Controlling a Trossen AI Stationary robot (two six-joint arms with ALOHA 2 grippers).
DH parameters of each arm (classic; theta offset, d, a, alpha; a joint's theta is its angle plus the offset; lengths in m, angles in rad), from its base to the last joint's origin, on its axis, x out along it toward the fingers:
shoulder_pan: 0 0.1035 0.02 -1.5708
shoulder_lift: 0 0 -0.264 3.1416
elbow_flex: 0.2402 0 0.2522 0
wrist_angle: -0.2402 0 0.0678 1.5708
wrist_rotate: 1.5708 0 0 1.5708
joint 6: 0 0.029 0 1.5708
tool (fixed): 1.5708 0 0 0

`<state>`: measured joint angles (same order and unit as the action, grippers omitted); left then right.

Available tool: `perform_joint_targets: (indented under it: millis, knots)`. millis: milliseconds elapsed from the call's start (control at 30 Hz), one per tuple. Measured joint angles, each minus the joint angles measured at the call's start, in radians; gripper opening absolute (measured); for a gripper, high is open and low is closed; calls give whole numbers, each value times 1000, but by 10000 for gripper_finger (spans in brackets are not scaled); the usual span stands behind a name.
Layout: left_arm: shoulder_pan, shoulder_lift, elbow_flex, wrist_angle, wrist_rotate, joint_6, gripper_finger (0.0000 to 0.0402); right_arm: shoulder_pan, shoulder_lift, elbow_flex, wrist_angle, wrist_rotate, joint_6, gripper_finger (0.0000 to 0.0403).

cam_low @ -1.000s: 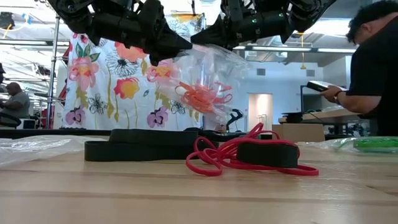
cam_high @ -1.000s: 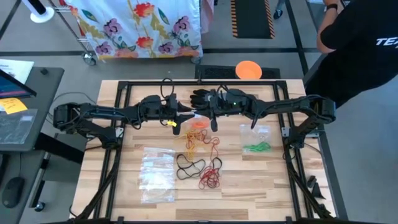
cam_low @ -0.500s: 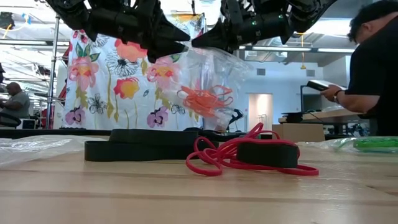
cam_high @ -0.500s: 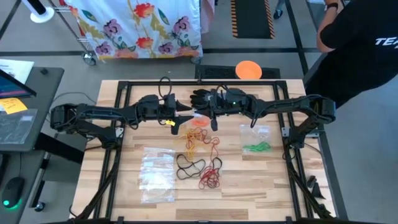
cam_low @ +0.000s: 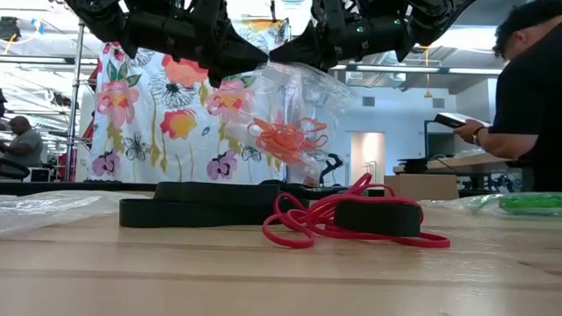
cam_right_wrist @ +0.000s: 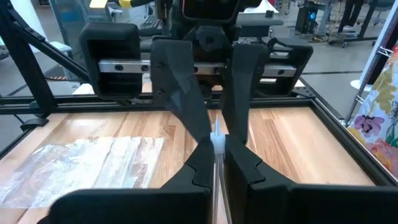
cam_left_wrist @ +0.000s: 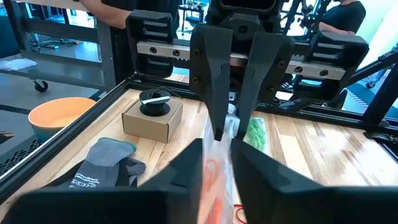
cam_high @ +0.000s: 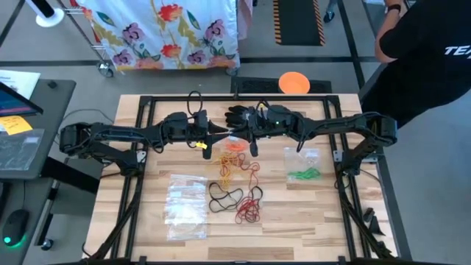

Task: Sort rubber bands
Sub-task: Close the transparent zip bag containing the orange rubber bands

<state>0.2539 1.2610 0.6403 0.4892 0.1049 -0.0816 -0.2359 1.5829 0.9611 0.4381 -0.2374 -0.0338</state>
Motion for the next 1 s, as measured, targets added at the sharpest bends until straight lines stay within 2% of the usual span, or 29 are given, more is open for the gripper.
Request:
perform_joint_targets:
  millis: [167, 400, 1000]
  knots:
    - [0, 0, 0, 2, 34, 30, 7, 0, 0, 0, -6, 0, 0, 16]
    - [0, -2, -1, 21, 54, 20, 1, -1, 0, 1, -12, 0, 0, 17]
    - [-1, -3, -1, 14, 21, 6, 0, 0, -2, 3, -82, 4, 0, 17]
